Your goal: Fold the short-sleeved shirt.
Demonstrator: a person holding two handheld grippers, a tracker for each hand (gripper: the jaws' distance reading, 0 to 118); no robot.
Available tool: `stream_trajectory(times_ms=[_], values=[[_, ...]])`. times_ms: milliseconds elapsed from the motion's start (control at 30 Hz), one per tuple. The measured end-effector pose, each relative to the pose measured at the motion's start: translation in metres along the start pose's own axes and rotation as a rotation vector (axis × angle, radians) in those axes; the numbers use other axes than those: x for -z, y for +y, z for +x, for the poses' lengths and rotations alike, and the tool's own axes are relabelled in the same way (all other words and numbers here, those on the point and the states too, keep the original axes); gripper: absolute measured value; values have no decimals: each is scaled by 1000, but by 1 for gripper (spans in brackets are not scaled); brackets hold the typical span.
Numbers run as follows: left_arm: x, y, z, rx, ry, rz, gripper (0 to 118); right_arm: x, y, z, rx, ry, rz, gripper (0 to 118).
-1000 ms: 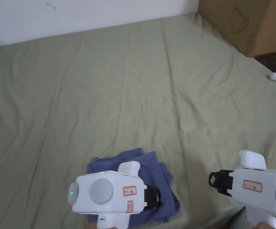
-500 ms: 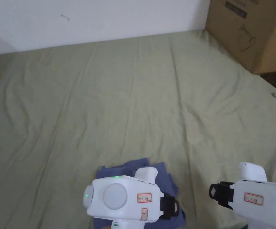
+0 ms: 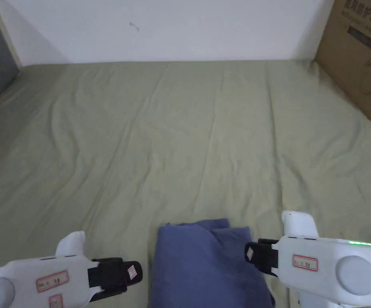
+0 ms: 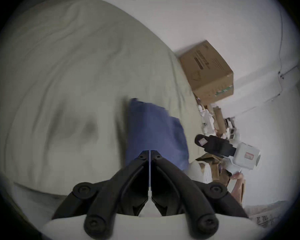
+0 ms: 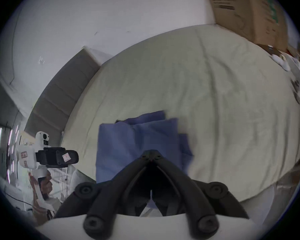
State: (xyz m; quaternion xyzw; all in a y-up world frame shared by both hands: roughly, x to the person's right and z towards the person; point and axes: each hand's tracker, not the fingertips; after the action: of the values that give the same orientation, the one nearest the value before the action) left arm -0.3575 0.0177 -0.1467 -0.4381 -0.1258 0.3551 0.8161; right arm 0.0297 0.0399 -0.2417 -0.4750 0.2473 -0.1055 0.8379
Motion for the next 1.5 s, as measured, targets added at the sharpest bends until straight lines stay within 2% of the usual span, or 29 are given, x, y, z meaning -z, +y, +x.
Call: stream_trajectory(times_ms=[100, 200, 233, 267, 300, 367, 400, 500, 733, 933, 967, 1000, 1033, 1067, 1100, 1167, 1300, 1400, 1500], values=[[0, -10, -12, -24, 2, -5, 2, 43, 1, -6, -45, 12, -83, 0], [8, -18, -16, -62, -36, -14, 2, 80, -3, 3, -5, -40, -170, 0], [12, -18, -17, -66, -39, -17, 6, 81, -4, 4, 14, -48, -176, 0], [17, -16, -17, -73, -42, -29, 23, 75, -3, 4, 34, -25, -146, 0], [22, -14, -19, -86, -46, -43, 49, 72, -2, 5, 31, -20, -144, 0], [37, -11, -19, -83, -69, -76, 110, 72, 1, 5, 16, -21, -150, 0], [46, -7, -19, -65, -76, -104, 118, 70, 1, 6, 11, -22, -153, 0], [66, 1, -19, -88, -124, -117, 118, 72, 1, 7, 21, -17, -156, 0], [116, 24, -36, -251, -315, -152, 118, 71, 1, 11, 40, 3, -159, 0], [136, 23, -24, -174, -359, -208, 118, 71, 1, 14, 68, 12, -159, 0], [136, 22, -23, -161, -375, -223, 99, 71, 1, 14, 73, 13, -159, 0], [135, 22, -22, -130, -341, -229, 60, 70, 2, 12, 74, 8, -161, 0], [134, 22, -19, -92, -198, -197, 22, 69, 3, 10, 68, -5, -162, 0], [136, 20, -20, -73, -159, -197, 23, 67, 4, 8, 58, -11, -158, 0], [136, 23, -24, -70, -223, -236, 23, 65, 5, 4, 53, -10, -161, 0], [129, 30, -27, -121, -236, -235, 23, 60, 8, -5, 29, -33, -152, 0], [89, 52, -18, 59, -143, -201, 23, 49, 14, -21, -44, -52, -121, 0], [44, 75, -35, 125, -65, -146, 23, 50, 17, -22, -26, -42, -110, 0], [0, 100, -66, 76, 62, -90, 23, 53, 18, -22, 17, -25, -83, 0]])
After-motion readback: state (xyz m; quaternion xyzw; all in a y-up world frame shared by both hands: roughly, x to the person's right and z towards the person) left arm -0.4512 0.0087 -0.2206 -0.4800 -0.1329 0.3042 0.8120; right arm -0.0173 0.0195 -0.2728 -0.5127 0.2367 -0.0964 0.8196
